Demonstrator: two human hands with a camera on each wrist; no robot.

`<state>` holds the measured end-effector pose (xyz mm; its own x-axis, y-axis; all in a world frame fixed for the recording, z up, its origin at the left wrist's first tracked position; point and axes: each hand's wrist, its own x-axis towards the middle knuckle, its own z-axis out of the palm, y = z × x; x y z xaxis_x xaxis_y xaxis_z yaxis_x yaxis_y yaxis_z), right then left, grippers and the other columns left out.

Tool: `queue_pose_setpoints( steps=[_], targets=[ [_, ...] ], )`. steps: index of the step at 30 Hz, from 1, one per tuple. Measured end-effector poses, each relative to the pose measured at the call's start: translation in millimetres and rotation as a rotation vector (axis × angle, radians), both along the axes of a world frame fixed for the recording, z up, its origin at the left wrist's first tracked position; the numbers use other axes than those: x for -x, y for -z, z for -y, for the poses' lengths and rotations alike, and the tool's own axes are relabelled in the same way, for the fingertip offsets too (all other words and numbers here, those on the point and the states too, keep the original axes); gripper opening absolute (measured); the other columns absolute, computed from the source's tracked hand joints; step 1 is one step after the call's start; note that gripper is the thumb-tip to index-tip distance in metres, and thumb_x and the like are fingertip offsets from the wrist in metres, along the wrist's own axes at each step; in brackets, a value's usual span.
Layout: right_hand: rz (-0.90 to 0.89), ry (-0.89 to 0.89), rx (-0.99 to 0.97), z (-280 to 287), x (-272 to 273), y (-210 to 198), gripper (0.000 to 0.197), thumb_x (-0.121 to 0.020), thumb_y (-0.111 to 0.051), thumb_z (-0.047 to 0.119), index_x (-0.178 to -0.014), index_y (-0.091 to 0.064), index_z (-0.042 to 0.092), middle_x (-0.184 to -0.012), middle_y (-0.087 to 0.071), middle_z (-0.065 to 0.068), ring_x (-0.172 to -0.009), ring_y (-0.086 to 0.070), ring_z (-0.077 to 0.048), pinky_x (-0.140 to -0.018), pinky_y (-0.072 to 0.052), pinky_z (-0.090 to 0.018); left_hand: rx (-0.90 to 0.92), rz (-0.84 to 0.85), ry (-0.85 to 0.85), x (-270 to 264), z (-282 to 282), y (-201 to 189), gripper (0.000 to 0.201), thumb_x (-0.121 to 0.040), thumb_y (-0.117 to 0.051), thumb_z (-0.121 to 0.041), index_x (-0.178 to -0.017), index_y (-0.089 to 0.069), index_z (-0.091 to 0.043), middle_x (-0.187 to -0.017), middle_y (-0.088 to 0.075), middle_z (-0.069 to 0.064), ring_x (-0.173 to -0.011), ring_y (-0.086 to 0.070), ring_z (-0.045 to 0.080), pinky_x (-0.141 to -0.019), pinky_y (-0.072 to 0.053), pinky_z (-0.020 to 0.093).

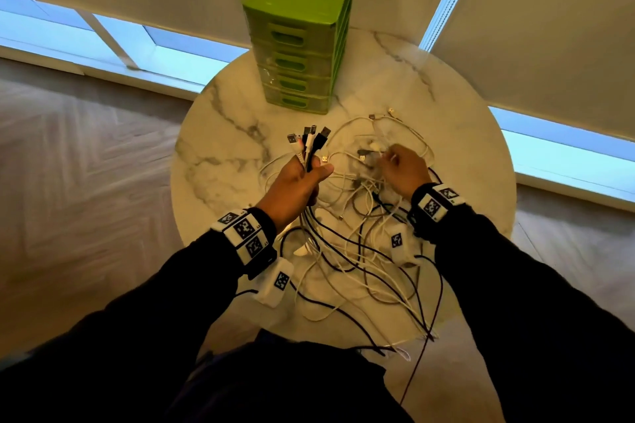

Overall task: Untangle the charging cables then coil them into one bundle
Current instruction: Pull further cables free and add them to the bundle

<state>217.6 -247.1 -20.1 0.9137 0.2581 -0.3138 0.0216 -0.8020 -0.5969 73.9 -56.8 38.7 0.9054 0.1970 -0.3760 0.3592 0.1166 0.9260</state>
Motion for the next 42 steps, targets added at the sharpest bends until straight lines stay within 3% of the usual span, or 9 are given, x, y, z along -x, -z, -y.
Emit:
queue_pose_setpoints(
  steps=[9,12,17,21,26,30,34,38,42],
  targets=[
    [-0.119,0.009,-0.775,-7.7,18.3,-131.7,0.010,-0.106,-0.046,0.025,-0.106,-0.046,0.015,-0.078,-0.059,-0.012,-0.081,-0.071,-0.029,-0.081,-0.059,-0.040,0.217,0.073,-0.075,-16.8,10.4,-8.1,0.027,-0.101,-0.055,-0.030,-0.080,-0.037,-0.029,-0.065,-0.018,-0.006,-0.053,-0.019,0.010,-0.051,-0.021,0.025],
    [-0.248,-0.048,-0.710,-14.1,50.0,-122.4,0.016,-0.106,-0.046,0.028,-0.110,-0.046,0.013,-0.074,-0.048,-0.008,-0.065,-0.067,-0.027,-0.071,-0.061,-0.051,0.267,0.155,-0.046,-22.3,15.3,-19.5,0.028,-0.099,-0.055,-0.040,-0.076,-0.042,-0.029,-0.068,-0.015,-0.005,-0.054,-0.015,0.009,-0.053,-0.012,0.030],
    [-0.157,-0.185,-0.503,-19.6,87.9,-93.7,0.015,-0.105,-0.048,0.029,-0.103,-0.055,0.016,-0.064,-0.048,0.000,-0.042,-0.045,-0.017,-0.044,-0.041,-0.028,0.109,0.252,0.100,-16.8,18.1,-22.6,0.014,-0.102,-0.052,-0.036,-0.099,-0.065,-0.030,-0.061,-0.035,-0.013,-0.051,-0.029,0.004,-0.049,-0.026,0.022],
    [-0.055,-0.272,-0.381,-15.7,106.7,-92.5,0.020,-0.104,-0.049,0.031,-0.093,-0.060,0.020,-0.069,-0.059,0.014,-0.055,-0.054,-0.003,-0.056,-0.044,-0.021,0.058,0.173,0.040,-17.7,7.9,-20.2,0.036,-0.108,-0.043,-0.031,-0.111,-0.057,0.003,-0.057,-0.034,-0.013,-0.049,-0.029,0.004,-0.049,-0.027,0.022],
    [0.067,-0.285,-0.329,-7.8,127.9,-86.4,0.025,-0.105,-0.046,0.032,-0.093,-0.062,0.016,-0.079,-0.060,0.010,-0.074,-0.056,-0.005,-0.071,-0.046,-0.028,0.195,0.156,-0.002,-20.2,0.8,-28.6,0.029,-0.108,-0.039,-0.032,-0.084,-0.047,-0.019,-0.057,-0.028,-0.012,-0.047,-0.024,0.004,-0.048,-0.023,0.021],
    [0.168,-0.185,-0.376,-9.7,124.1,-102.9,0.021,-0.104,-0.049,0.032,-0.096,-0.063,0.020,-0.082,-0.064,0.014,-0.077,-0.060,-0.004,-0.072,-0.047,-0.025,0.213,0.138,0.112,-12.2,6.5,-30.4,0.033,-0.101,-0.049,-0.035,-0.113,-0.057,-0.005,-0.063,-0.031,-0.012,-0.052,-0.025,0.005,-0.055,-0.019,0.025],
    [0.277,-0.291,-0.268,-15.2,120.2,-117.2,0.022,-0.104,-0.046,0.034,-0.108,-0.062,0.019,-0.086,-0.067,0.004,-0.076,-0.062,-0.014,-0.069,-0.050,-0.035,0.051,0.207,0.229,0.5,17.8,-39.5,0.019,-0.099,-0.055,-0.045,-0.104,-0.057,-0.027,-0.067,-0.053,-0.018,-0.055,-0.046,-0.001,-0.057,-0.034,0.021],
    [0.238,-0.297,-0.264,-16.6,128.3,-118.0,0.027,-0.106,-0.043,0.036,-0.096,-0.062,0.021,-0.083,-0.065,0.008,-0.077,-0.060,-0.012,-0.073,-0.048,-0.035,-0.002,0.230,0.142,0.7,20.6,-46.1,0.025,-0.105,-0.046,-0.041,-0.128,-0.055,-0.045,-0.069,-0.052,-0.015,-0.062,-0.050,0.001,-0.059,-0.042,0.019],
    [0.225,-0.228,-0.300,-17.6,145.0,-108.3,0.034,-0.107,-0.036,0.038,-0.088,-0.057,0.020,-0.072,-0.056,0.010,-0.070,-0.056,-0.010,-0.070,-0.046,-0.033,-0.006,0.219,0.103,-1.5,14.1,-49.9,0.052,-0.105,-0.043,-0.042,-0.141,-0.045,-0.004,-0.070,-0.033,-0.002,-0.058,-0.034,0.007,-0.055,-0.032,0.024]
  ],
)
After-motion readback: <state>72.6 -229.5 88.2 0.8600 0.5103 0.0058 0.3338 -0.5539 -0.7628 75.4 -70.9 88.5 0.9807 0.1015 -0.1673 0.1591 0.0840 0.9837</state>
